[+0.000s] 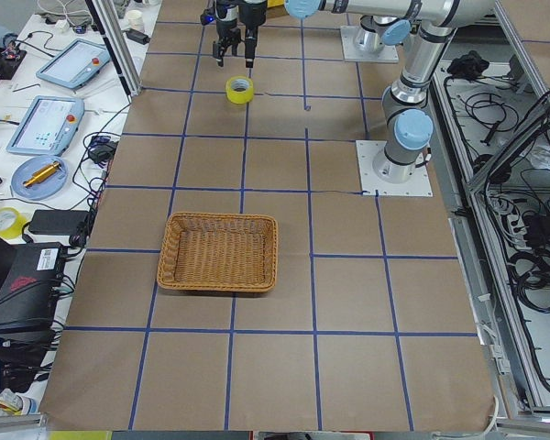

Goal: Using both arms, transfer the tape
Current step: 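Retract the right gripper while the left gripper reaches toward the tape roll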

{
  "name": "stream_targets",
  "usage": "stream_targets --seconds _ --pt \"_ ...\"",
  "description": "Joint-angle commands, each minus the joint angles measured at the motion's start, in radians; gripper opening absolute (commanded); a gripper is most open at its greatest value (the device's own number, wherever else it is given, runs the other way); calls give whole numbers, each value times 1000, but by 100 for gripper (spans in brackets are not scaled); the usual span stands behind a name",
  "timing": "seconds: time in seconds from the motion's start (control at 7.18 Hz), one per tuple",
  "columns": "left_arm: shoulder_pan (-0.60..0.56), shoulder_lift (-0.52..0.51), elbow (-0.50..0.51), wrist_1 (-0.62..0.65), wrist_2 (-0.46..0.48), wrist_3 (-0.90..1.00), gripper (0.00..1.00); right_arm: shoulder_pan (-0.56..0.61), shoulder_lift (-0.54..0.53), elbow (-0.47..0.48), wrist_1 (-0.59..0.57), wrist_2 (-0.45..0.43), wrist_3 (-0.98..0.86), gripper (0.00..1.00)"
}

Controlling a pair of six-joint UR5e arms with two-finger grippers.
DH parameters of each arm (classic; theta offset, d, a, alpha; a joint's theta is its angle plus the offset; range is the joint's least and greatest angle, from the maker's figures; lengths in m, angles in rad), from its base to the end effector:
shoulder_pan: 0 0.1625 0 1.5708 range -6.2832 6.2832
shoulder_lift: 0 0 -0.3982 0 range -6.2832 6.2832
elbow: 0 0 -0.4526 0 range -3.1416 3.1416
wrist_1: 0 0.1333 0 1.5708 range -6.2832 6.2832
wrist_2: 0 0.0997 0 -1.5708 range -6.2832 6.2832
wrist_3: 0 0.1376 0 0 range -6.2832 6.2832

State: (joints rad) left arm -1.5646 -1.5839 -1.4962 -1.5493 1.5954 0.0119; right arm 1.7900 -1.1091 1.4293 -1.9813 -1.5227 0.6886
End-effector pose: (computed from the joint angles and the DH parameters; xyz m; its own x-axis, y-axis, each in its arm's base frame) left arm -0.1264 -0.5685 0.4597 -0.9997 0.0036 -0.0255 0.0057 0.9966 -0.0826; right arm 0.2928 -0.6710 0.2487 -0.8897 0.4468 -0.0943 0.4517 0.8913 -0.0392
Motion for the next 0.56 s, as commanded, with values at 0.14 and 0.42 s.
stream_targets --seconds 0.14,0.42 --pt "0 -19 14 0 -3 -15 100 -257 -213 5 287 -10 -540 100" --pt "-2 -5 4 -3 -3 -18 100 -383 -325 5 448 -72 -832 100"
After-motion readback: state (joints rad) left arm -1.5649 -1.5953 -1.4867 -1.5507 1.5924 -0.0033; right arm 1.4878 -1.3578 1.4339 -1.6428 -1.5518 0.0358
